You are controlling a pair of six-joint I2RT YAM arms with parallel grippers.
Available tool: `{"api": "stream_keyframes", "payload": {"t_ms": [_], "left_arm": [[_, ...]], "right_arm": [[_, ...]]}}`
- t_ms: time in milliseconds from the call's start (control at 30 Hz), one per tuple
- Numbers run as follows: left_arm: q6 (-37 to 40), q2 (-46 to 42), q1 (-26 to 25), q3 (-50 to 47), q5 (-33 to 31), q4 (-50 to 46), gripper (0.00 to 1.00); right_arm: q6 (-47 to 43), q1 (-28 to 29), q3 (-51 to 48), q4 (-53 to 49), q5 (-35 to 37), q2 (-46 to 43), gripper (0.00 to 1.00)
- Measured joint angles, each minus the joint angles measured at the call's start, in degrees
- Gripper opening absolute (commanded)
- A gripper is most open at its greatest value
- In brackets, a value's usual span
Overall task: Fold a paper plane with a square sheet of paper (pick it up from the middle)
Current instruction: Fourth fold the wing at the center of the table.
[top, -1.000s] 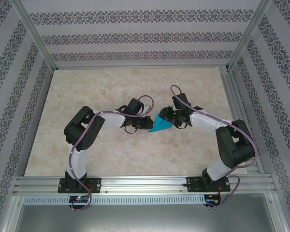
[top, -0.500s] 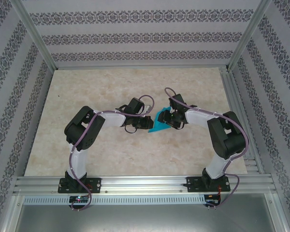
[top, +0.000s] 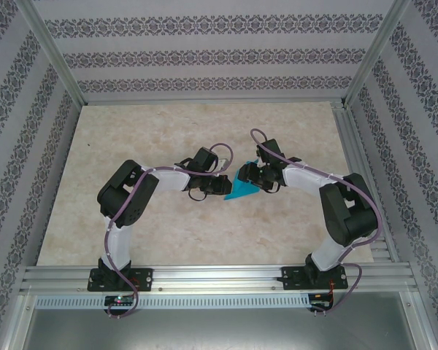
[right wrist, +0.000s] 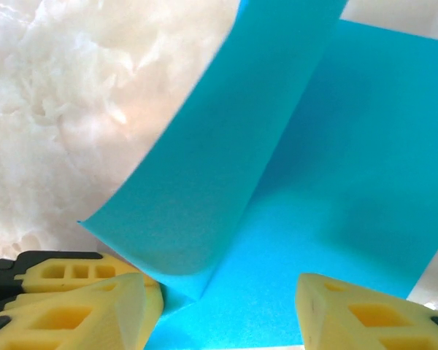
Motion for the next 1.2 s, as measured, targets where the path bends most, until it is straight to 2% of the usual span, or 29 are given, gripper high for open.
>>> {"api": "stream_keyframes", "payload": {"t_ms": [367,700,1200], "left_arm": [[0.0,0.0,0.0,0.0,0.0,0.0,0.12],[0.0,0.0,0.0,0.0,0.0,0.0,0.12],[-2.0,-2.6,0.0,-2.2,-0.2,2.0,0.19]], "right_arm": [[-0.4,1.0,1.5,-0.1,0.0,3.5,0.56],[-0.2,1.0,2.6,-1.7,3.4,5.7,0.52],[2.3,1.0,4.0,-2.9,5.5,7.3,0.47]]}}
